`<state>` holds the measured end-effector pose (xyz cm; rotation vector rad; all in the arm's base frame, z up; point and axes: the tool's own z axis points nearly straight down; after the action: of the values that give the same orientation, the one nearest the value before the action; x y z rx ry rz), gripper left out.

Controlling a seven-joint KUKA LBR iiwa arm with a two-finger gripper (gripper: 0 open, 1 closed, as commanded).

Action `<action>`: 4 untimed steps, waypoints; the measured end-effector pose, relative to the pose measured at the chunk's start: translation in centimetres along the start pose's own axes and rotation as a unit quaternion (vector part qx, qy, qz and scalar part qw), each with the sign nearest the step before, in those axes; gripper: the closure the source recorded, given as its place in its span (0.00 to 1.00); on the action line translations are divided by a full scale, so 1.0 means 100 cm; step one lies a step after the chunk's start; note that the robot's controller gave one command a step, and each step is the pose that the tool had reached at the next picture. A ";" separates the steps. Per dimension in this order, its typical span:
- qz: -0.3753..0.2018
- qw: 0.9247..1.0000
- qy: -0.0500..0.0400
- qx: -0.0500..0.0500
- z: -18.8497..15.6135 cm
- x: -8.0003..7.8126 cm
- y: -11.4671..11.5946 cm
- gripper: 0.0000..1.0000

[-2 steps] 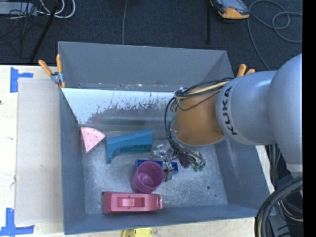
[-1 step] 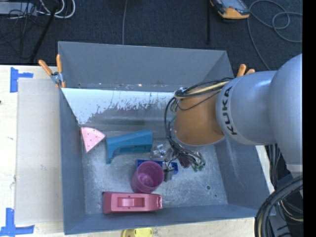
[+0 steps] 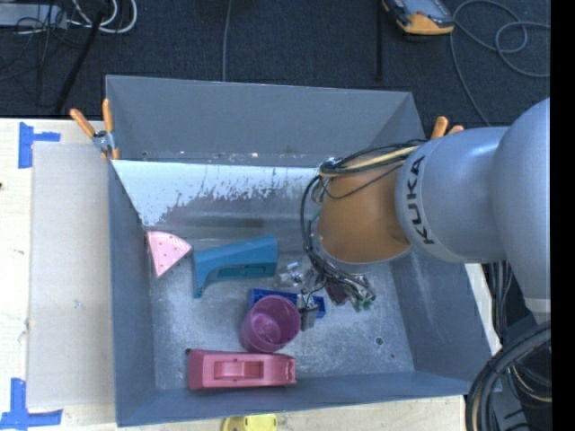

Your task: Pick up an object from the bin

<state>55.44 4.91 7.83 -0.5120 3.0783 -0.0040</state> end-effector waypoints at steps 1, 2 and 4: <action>0.001 1.000 0.002 -0.001 -0.021 -0.001 0.000 1.00; 0.001 1.000 0.002 -0.001 -0.035 -0.004 -0.001 1.00; 0.000 1.000 0.009 -0.003 -0.040 -0.002 0.001 1.00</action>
Offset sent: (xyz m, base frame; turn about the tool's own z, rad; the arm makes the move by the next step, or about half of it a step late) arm -0.0002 0.0001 0.0360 0.0000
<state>55.54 5.03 11.79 -0.5146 3.0967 0.0000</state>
